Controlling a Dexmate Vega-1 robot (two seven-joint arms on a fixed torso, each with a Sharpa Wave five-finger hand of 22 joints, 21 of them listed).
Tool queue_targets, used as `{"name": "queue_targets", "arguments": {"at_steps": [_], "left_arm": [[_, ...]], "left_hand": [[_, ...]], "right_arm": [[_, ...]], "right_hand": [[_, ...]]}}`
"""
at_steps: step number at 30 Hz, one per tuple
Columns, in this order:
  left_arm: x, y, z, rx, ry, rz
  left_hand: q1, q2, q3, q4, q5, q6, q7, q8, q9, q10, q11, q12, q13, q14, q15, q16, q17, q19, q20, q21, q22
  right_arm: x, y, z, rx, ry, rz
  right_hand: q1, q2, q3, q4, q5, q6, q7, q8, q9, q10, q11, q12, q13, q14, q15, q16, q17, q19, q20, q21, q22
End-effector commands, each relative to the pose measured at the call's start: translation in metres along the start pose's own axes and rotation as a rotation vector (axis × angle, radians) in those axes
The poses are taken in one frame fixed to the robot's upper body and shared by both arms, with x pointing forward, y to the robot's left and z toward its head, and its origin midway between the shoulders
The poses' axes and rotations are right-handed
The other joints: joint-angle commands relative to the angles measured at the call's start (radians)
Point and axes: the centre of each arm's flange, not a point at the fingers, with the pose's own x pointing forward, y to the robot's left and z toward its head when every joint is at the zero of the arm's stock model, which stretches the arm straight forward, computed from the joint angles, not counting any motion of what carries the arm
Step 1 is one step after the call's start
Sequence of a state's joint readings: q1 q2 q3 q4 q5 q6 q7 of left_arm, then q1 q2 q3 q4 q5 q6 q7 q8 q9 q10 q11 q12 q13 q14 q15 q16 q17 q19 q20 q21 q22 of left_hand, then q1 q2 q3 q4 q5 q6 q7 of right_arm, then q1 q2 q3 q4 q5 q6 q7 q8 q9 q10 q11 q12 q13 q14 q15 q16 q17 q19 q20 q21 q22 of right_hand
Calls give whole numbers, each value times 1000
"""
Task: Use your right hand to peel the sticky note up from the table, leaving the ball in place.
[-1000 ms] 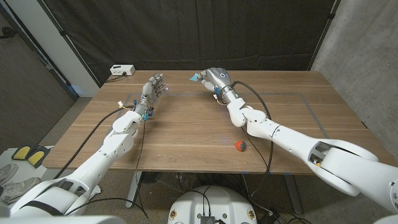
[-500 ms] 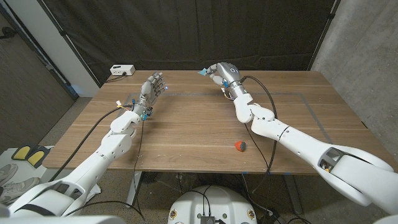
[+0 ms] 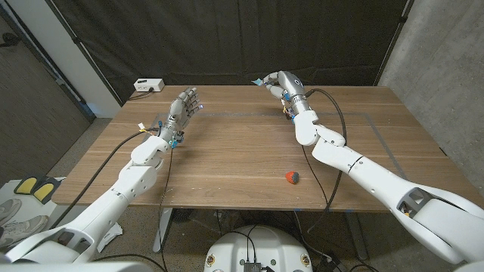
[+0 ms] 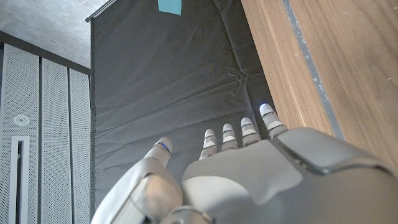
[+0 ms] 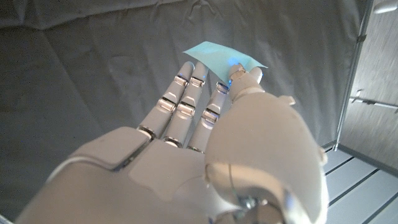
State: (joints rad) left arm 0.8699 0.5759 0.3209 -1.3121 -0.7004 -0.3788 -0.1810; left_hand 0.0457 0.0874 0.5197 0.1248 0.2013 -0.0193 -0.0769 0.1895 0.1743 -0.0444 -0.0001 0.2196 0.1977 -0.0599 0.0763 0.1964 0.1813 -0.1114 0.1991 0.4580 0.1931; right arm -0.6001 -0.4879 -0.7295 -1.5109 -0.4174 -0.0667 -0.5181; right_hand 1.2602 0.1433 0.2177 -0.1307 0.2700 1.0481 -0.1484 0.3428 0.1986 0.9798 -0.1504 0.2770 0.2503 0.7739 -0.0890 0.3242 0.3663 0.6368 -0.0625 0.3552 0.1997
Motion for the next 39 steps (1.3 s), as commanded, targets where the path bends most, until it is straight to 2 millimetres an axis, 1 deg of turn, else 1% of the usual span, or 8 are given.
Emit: {"name": "queue_targets", "arguments": {"at_steps": [1, 11, 16, 19, 25, 28, 35, 39], "left_arm": [[-11, -3, 7, 11, 2, -3], [-13, -3, 12, 18, 11, 4], [-13, -1, 12, 17, 13, 4], [-13, 1, 11, 14, 14, -4], [-11, 9, 11, 12, 12, -22], [-8, 14, 12, 17, 16, -33], [-5, 23, 9, -5, -7, -53], [-5, 27, 0, -27, 11, -59]], "left_hand": [[13, 9, 7, -5, 4, 5, 4, -2, 4, 3, 2, 6, 2, -2, 0, -5, -1, 8, 1, -4, 2], [23, 31, 22, -7, 3, 8, 11, -1, 4, 4, 8, 5, 2, -2, 3, -6, -1, 14, 5, -5, 3], [25, 32, 23, -8, 2, 8, 13, -1, 4, 4, 10, 5, 2, -2, 2, -6, -1, 16, 4, -5, 3], [26, 32, 24, -8, 1, 9, 13, -1, 4, 4, 11, 5, 2, -2, 1, -6, -1, 17, 4, -5, 3], [27, 31, 25, -9, 0, 7, 12, -2, 4, 4, 11, 4, 2, -2, 1, -7, -1, 15, 5, -6, 3], [28, 30, 25, -10, 0, 9, 12, -2, 4, 4, 11, 4, 2, -3, 2, -7, -1, 16, 5, -7, 3], [29, 28, 25, -11, -2, 8, 13, -2, 4, 3, 12, 4, 2, -3, 1, -7, -1, 16, 5, -8, 3], [29, 27, 25, -12, -2, 9, 13, -2, 4, 4, 12, 4, 2, -2, 0, -7, -1, 16, 7, -8, 3]], "right_arm": [[-14, -21, -15, 91, 86, -65], [-25, -27, -24, 164, 153, -113], [-26, -31, -30, 230, 196, -41], [-26, -32, -36, 273, 211, -7], [-30, -35, -43, 287, 250, -13], [-32, -37, -45, 299, 249, -19], [-41, -32, -30, 91, 278, -58], [-42, -29, -19, 34, 280, -58]], "right_hand": [[-2, 9, -3, 9, 0, -9, 5, -3, 2, -9, 6, -4, 3, -2, -145, -6, 0, -2, -25, 9, 0], [-34, 21, 5, 31, -13, -129, 29, -60, 1, -110, 56, -57, -5, -37, -126, -56, -13, 1, 18, 22, -3], [-130, -6, -21, 69, -27, -418, 34, -170, -7, -312, 76, -110, -21, -159, -86, -120, -34, -45, 46, 13, -6], [-205, -29, -56, 89, -19, -600, 71, -169, -8, -502, 125, -110, -32, -292, -34, -140, -48, -98, 71, -9, -9], [-355, -87, -148, 143, -7, -709, 88, -162, -8, -677, 151, -101, -43, -489, 15, -143, -68, -239, 136, -80, -13], [-379, -92, -161, 153, -4, -719, 94, -161, -8, -691, 158, -99, -44, -510, 30, -142, -70, -253, 142, -89, -13], [-421, -95, -184, 171, 4, -709, 109, -150, -7, -687, 171, -86, -46, -539, 42, -138, -81, -286, 81, -109, -15], [-418, -90, -184, 167, 9, -691, 106, -143, -7, -676, 166, -80, -47, -553, 44, -138, -88, -316, 94, -124, -16]]}}
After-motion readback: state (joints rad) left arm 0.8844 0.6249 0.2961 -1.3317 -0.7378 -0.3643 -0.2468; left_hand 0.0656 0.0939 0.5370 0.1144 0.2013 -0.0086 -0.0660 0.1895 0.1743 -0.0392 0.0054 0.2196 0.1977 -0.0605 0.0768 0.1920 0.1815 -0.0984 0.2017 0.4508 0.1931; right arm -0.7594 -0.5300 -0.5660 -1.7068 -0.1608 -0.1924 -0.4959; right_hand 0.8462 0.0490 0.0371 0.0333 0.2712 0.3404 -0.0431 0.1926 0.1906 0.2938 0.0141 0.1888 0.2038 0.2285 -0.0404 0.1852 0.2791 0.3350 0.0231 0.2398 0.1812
